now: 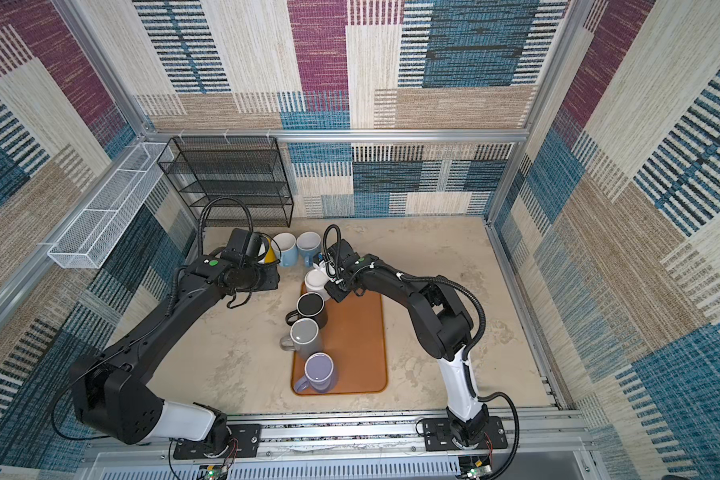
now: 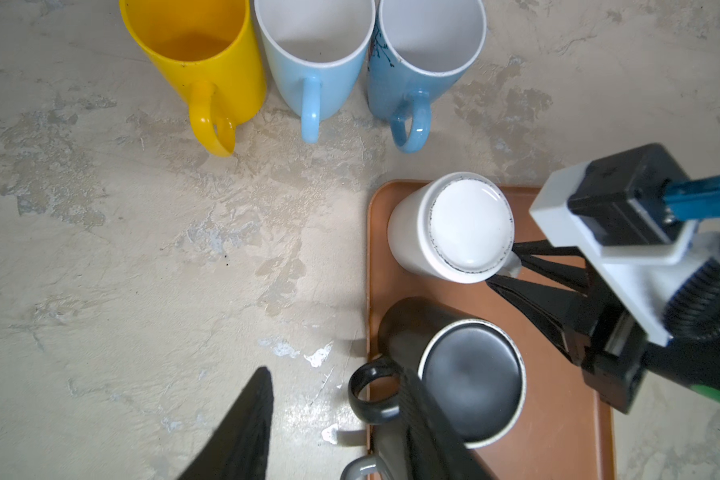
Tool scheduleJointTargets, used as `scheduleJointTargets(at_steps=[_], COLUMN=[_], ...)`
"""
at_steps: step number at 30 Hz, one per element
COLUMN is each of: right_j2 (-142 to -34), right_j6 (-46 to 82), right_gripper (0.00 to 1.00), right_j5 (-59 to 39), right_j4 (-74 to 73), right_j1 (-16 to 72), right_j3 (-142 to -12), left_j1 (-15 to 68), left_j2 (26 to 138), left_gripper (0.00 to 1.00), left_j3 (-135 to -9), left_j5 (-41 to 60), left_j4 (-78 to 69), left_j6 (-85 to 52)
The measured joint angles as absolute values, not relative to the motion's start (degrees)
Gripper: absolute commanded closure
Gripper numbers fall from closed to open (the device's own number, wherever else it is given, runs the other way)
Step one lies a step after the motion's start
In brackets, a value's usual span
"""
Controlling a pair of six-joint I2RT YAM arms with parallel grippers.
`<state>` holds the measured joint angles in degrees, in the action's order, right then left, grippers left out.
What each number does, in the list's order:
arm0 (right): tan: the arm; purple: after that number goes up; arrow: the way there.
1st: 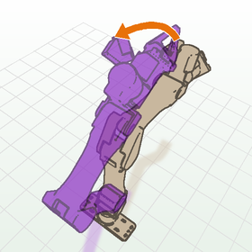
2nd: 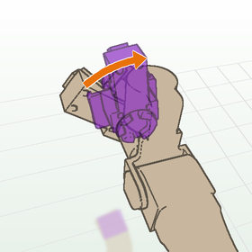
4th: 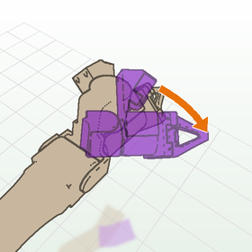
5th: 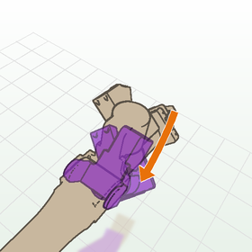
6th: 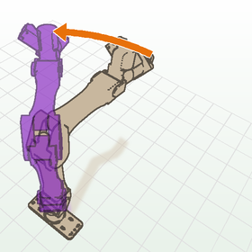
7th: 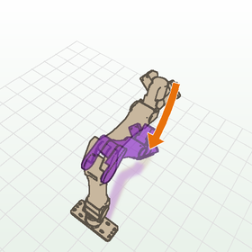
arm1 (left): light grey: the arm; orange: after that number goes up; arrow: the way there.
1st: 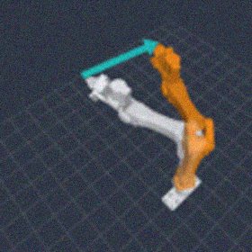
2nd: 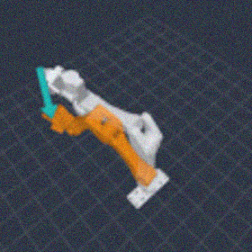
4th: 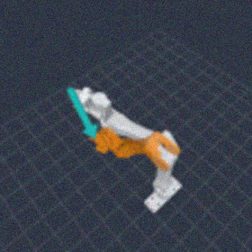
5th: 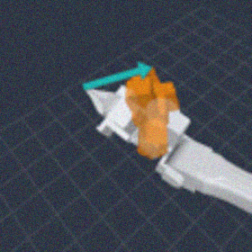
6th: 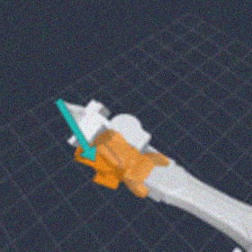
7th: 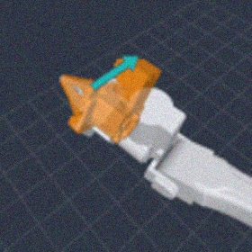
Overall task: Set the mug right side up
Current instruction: 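Lower the right gripper onto the white mug's handle and close it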
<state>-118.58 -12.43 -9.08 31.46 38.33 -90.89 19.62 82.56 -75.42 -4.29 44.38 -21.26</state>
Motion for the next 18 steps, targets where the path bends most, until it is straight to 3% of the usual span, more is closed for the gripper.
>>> scheduleJointTargets(at_steps=[18], right_j2=[-116.1], right_j6=[-11.5], right_gripper=[0.81], right_j5=[-8.5], right_j4=[32.4], right_j1=[38.5], right_j3=[-87.1], left_j1=[19.5], left_j2=[82.5], left_gripper=[0.54], left_j3=[-75.2], left_j5=[-4.1], left_j4=[44.4], left_j6=[-21.2])
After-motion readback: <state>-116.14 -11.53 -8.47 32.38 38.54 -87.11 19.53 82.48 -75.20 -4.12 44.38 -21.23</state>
